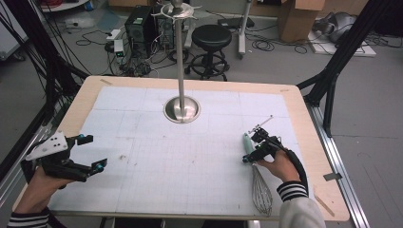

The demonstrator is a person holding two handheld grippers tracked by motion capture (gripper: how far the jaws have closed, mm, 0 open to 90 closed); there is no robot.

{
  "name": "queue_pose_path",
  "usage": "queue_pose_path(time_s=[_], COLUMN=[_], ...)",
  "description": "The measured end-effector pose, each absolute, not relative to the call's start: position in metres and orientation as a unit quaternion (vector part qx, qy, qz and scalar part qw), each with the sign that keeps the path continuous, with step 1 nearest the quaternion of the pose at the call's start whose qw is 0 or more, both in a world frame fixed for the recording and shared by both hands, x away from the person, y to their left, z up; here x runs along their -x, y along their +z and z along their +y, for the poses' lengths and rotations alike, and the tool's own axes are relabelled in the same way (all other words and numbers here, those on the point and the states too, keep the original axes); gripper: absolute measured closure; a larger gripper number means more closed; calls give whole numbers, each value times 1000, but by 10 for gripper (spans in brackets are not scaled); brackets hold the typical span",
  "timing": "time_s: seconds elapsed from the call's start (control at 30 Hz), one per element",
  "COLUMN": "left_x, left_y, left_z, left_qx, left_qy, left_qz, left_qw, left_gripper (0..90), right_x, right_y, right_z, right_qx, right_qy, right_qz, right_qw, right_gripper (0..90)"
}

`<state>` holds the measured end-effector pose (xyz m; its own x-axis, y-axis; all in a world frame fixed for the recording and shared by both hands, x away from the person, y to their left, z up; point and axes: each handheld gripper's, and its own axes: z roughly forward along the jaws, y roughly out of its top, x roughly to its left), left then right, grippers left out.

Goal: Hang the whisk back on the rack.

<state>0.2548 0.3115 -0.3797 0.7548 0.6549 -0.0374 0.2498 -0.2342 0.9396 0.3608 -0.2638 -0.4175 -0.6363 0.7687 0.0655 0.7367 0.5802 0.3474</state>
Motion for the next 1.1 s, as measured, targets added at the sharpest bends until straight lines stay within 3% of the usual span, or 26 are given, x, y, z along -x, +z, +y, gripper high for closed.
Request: queue_pose_path(time_s=[0.2, 0.53, 1.0, 1.1], left_x=[-254, -254, -253, -253], left_y=[-379, -379, -379, -379], left_z=[311, 311, 311, 312], left_qx=[-764, -765, -764, -763], left_qy=[188, 188, 188, 189], left_qz=[296, 293, 295, 296], left_qw=[542, 541, 542, 542], left_gripper=[17, 17, 17, 17], right_x=[-363, -368, -372, -371], right_y=[-416, -414, -409, -409], right_z=[-262, -256, -247, -242], right_qx=[-429, -439, -446, -427], right_qy=[169, 141, 113, 105], right_qz=[887, 887, 888, 898], right_qw=[32, 23, 14, 31], right_gripper=[432, 479, 693, 694])
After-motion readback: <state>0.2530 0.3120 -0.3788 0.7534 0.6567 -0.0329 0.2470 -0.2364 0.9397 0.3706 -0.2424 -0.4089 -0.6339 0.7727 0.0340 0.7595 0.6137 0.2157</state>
